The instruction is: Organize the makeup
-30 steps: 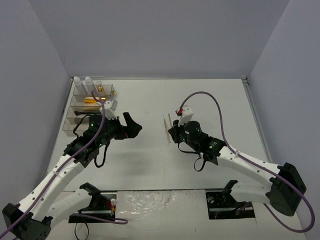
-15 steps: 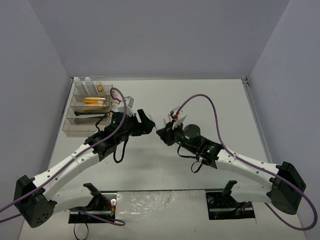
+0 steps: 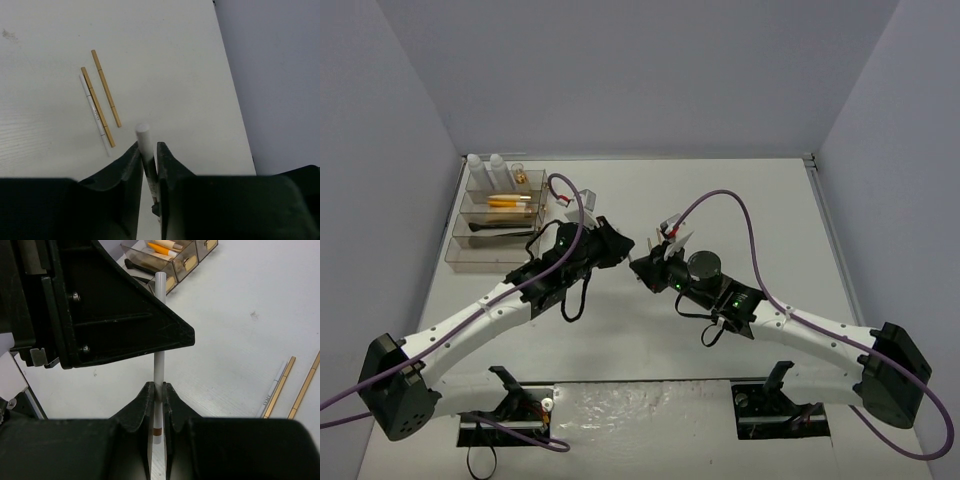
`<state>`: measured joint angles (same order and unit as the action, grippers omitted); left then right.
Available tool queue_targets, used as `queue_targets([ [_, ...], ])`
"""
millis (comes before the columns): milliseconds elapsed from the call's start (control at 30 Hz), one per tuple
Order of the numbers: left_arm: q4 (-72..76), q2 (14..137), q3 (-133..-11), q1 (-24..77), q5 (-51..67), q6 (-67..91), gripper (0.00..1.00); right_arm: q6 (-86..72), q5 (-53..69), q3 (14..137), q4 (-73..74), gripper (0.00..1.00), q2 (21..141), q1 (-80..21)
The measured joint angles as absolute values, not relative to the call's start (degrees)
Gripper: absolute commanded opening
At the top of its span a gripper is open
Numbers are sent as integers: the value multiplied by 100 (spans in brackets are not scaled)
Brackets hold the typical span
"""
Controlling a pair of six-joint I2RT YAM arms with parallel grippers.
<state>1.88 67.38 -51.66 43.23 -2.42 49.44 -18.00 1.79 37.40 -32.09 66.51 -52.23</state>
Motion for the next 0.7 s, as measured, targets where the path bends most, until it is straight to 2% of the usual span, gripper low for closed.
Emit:
queue_targets([
  [67, 232, 6740, -5166, 4348, -267, 5006, 0, -1804, 177, 3723, -3235, 19, 6657, -5223],
  [233, 271, 6732, -5142, 4366, -450, 5179, 0, -1812, 90, 3710, -3274, 67, 6665, -5223],
  [367, 224, 6638, -5001, 4342, -726, 5288, 0, -1828, -101, 3700, -3204, 91, 6665, -5223],
  [533, -179, 6279, -4863, 3844, -942, 5360, 0, -1784, -445, 3618, -2927, 99, 6620, -5223],
  [700, -625, 5609, -4509, 2250, -1022, 5492, 0, -1710, -852, 3463, -2553, 100, 6375, -5222],
])
